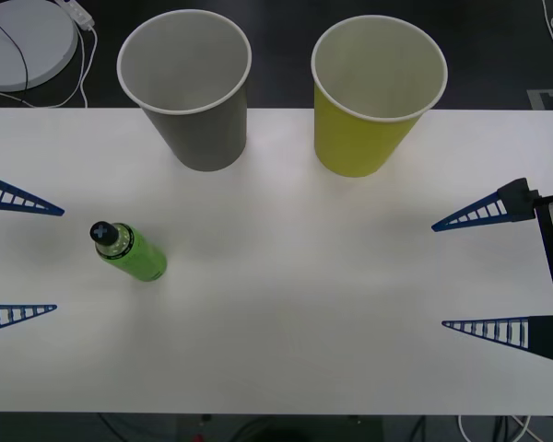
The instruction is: Put the can into the green bin and the plastic bottle into the gray bin
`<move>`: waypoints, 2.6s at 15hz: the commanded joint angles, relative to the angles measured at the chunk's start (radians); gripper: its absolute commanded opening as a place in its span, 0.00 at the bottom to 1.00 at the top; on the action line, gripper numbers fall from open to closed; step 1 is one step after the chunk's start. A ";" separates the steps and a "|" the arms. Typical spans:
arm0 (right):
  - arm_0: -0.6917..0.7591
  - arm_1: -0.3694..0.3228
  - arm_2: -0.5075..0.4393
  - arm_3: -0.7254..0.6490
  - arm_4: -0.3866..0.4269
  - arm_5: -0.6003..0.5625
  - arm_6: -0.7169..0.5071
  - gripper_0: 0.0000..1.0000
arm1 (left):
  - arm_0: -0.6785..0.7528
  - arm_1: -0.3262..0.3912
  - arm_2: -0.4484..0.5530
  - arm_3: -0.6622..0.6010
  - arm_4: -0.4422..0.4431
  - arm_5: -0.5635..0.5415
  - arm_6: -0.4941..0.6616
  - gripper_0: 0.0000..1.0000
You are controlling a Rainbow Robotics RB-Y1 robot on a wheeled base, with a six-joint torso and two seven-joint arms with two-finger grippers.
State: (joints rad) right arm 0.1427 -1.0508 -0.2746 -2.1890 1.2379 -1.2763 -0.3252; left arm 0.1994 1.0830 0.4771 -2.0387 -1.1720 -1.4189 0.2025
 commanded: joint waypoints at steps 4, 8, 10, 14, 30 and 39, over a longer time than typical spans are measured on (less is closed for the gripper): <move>0.000 0.000 0.000 0.000 0.000 0.000 0.000 1.00 | 0.000 0.000 0.000 0.000 0.000 0.000 0.000 1.00; 0.000 0.000 0.000 0.000 0.000 0.000 0.000 1.00 | 0.018 -0.077 -0.055 0.040 -0.002 0.002 -0.015 1.00; 0.000 0.000 0.000 0.000 0.000 0.000 0.000 1.00 | 0.017 -0.077 -0.054 0.043 -0.002 0.005 -0.023 1.00; 0.000 0.000 0.000 0.000 0.000 0.000 0.000 1.00 | 0.021 -0.064 -0.054 0.084 -0.002 0.046 -0.025 1.00; 0.000 0.000 0.000 0.000 0.000 0.000 0.000 1.00 | 0.204 -0.051 -0.055 0.107 0.025 0.304 -0.106 1.00; 0.000 0.000 0.000 0.000 0.000 0.000 0.000 1.00 | 0.299 -0.061 -0.115 0.110 0.091 0.463 -0.167 1.00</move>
State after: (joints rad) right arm 0.1426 -1.0507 -0.2746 -2.1889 1.2380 -1.2762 -0.3252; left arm 0.4917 1.0257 0.3723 -1.9293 -1.0996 -0.9725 0.0558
